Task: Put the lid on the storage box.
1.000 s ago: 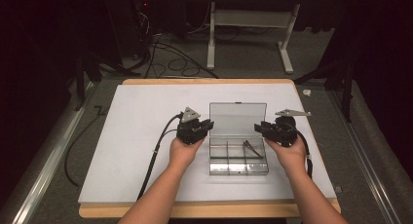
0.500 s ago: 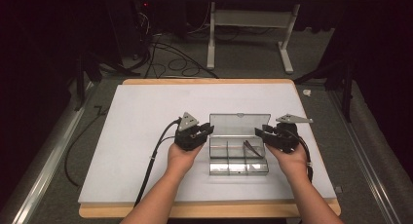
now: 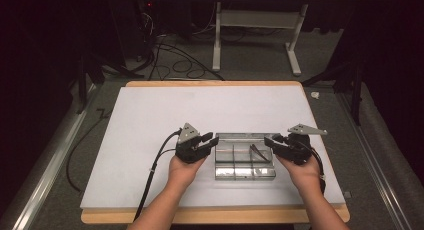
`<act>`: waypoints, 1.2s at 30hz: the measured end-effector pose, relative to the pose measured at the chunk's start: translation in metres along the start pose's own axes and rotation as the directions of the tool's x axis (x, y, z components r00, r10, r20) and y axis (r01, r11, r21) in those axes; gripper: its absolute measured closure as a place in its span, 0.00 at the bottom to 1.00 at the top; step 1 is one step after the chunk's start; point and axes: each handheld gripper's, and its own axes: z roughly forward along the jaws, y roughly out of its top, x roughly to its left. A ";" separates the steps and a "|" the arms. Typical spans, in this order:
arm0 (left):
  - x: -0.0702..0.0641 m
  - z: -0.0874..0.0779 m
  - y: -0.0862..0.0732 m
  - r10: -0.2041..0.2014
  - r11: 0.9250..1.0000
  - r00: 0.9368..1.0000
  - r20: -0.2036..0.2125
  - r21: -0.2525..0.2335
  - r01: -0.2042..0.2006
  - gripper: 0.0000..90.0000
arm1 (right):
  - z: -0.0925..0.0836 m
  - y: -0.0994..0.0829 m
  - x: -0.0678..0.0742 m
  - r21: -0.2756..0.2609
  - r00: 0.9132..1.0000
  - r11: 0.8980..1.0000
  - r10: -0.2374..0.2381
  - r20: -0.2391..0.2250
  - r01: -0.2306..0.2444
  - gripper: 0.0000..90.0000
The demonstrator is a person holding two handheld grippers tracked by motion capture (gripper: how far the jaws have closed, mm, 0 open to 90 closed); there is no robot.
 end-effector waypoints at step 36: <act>-0.021 -0.017 -0.052 0.056 0.998 0.997 -0.044 0.031 -0.055 0.72 | -0.025 -0.059 0.017 0.051 0.991 0.994 -0.103 0.090 0.099 0.69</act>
